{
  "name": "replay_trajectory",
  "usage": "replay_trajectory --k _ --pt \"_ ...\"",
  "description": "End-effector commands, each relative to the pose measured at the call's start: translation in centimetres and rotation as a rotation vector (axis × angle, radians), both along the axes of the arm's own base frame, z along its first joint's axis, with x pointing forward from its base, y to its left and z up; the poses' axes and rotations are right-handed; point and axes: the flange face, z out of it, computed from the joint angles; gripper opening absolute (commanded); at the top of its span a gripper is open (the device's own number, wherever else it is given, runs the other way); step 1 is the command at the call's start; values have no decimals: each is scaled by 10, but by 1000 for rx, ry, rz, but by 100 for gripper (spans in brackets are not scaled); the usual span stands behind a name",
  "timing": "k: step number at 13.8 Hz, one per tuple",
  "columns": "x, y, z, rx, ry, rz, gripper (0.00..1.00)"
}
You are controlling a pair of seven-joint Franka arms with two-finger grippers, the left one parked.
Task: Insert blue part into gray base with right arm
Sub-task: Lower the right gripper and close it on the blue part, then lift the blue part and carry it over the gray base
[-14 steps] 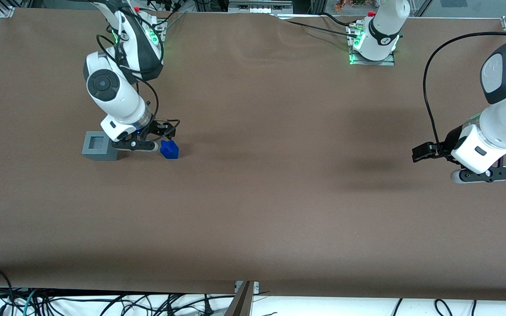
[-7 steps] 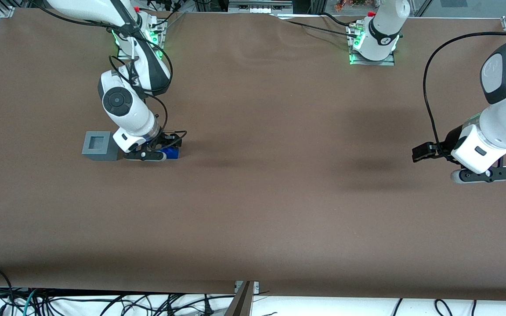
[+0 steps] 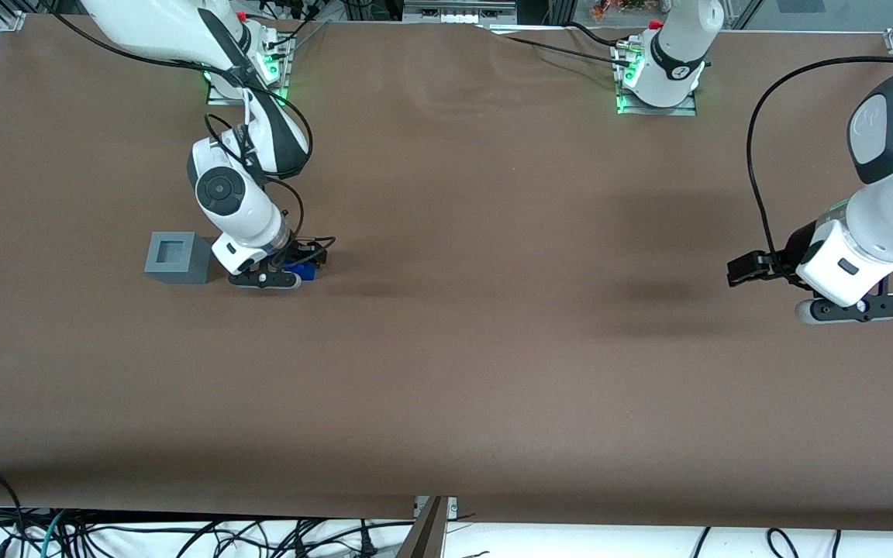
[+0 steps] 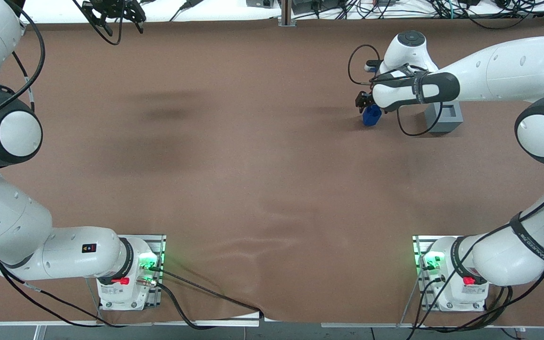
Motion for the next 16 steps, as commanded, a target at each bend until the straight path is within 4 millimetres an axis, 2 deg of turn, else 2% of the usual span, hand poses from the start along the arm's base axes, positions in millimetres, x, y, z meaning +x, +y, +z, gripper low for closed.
replay_trajectory --k 1,2,3,5,8,10,12,14,16 --pt "-3 -1 -1 -8 -10 3 73" --pt "-3 -1 -2 -8 -9 5 43" --pt "-2 -1 0 -7 -11 9 30" --pt "-1 -1 2 -7 -13 9 15" --pt "3 0 24 -19 0 13 14" --pt "11 1 53 -36 25 12 14" --pt "20 -8 84 -63 67 8 14" --pt "29 -31 118 -82 104 39 14" --pt "37 -76 142 -92 141 76 15"
